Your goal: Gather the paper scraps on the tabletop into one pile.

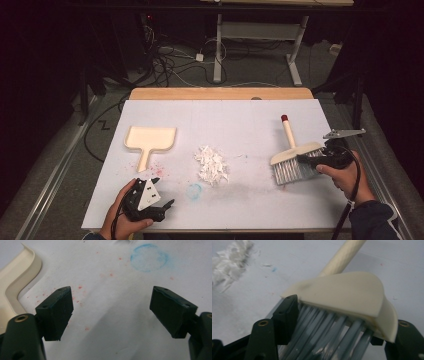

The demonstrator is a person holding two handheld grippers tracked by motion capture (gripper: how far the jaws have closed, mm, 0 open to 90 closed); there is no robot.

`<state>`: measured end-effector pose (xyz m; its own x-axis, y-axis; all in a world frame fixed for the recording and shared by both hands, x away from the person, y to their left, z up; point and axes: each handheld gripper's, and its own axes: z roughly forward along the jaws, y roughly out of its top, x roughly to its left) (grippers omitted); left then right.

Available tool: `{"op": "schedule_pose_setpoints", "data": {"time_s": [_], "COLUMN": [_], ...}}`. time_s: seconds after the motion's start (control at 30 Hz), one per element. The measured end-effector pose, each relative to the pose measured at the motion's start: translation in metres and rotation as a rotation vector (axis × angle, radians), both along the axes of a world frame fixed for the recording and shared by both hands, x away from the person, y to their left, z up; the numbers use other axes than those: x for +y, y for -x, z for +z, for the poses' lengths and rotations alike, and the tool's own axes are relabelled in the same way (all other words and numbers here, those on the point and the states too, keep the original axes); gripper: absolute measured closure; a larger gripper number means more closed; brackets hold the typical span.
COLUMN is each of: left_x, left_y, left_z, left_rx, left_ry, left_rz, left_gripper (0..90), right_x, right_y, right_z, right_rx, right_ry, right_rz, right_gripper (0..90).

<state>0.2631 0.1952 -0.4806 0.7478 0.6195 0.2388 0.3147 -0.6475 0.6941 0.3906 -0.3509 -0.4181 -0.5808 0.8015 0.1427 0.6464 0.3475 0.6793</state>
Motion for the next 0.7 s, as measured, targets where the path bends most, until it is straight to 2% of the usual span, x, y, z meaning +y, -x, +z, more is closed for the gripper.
{"op": "schedule_pose_setpoints", "data": {"time_s": [0.13,0.23,0.33,0.43,0.5,0.53,0.57,0.67,0.7], "left_x": [0.0,0.001,0.0,0.001,0.001,0.001,0.001,0.001,0.0], "left_y": [0.0,0.0,0.0,0.0,0.0,0.0,0.0,0.0,0.0], "left_z": [0.0,0.0,0.0,0.001,0.001,0.001,0.001,0.0,0.0], "left_rx": [-0.001,0.001,0.0,-0.003,-0.001,-0.001,-0.001,0.001,0.001], "left_ry": [0.0,-0.003,0.0,0.006,0.004,0.005,0.002,0.001,0.002], "left_rz": [-0.001,0.0,-0.003,0.0,0.0,0.0,0.0,-0.001,-0.001], "left_gripper": [17.7,17.8,17.7,17.7,17.8,17.8,17.7,17.8,17.8], "right_x": [0.0,0.003,0.005,0.011,0.014,0.015,0.014,0.013,0.011], "right_y": [0.005,0.013,0.016,0.025,0.029,0.029,0.029,0.027,0.027], "right_z": [-0.004,0.0,0.005,0.014,0.019,0.02,0.021,0.02,0.02], "right_rx": [0.003,-0.059,-0.088,-0.18,-0.247,-0.25,-0.239,-0.246,-0.267], "right_ry": [0.041,0.132,0.168,0.132,0.132,0.134,0.135,0.232,0.241], "right_rz": [-0.003,-0.005,-0.009,0.033,0.047,0.047,0.03,-0.058,-0.083], "right_gripper": [30.6,24.1,22.7,22.0,19.4,18.2,18.4,18.4,19.0]}}
